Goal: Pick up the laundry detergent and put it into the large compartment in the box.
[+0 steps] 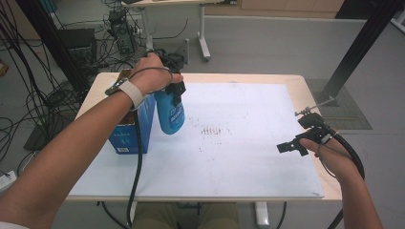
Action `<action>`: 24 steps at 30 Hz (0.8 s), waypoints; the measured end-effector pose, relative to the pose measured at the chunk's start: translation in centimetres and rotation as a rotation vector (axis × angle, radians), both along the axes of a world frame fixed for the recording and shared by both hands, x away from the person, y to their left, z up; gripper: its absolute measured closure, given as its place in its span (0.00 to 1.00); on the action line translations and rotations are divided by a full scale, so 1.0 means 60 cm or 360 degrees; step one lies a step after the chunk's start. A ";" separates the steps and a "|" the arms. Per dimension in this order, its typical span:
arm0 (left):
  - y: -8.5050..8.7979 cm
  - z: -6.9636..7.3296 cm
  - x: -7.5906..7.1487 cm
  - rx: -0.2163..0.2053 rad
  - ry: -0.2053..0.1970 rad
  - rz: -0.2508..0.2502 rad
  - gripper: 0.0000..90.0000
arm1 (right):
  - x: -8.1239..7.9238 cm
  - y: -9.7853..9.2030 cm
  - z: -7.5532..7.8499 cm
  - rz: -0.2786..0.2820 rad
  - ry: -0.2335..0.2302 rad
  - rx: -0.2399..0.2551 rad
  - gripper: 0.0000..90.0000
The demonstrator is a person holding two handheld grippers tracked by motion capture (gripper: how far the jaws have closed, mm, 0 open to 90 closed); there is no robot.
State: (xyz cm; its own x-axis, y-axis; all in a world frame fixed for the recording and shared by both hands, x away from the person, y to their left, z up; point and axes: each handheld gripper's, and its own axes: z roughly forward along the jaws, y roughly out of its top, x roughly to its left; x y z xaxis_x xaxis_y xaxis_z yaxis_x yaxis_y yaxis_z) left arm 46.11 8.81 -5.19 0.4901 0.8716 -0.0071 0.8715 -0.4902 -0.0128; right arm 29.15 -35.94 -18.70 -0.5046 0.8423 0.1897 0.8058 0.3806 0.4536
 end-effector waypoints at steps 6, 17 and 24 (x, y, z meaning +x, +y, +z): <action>0.001 0.035 0.001 0.0028 0.0025 0.0081 0.43 | 0.003 0.002 0.001 0.0007 0.0004 0.0003 0.09; 0.013 0.105 -0.001 0.0025 0.0011 0.0220 0.43 | 0.006 0.003 0.009 0.0024 -0.0014 0.0004 0.09; 0.012 0.134 0.000 0.0043 0.0024 0.0310 0.43 | 0.007 0.002 0.013 0.0022 -0.0021 0.0003 0.09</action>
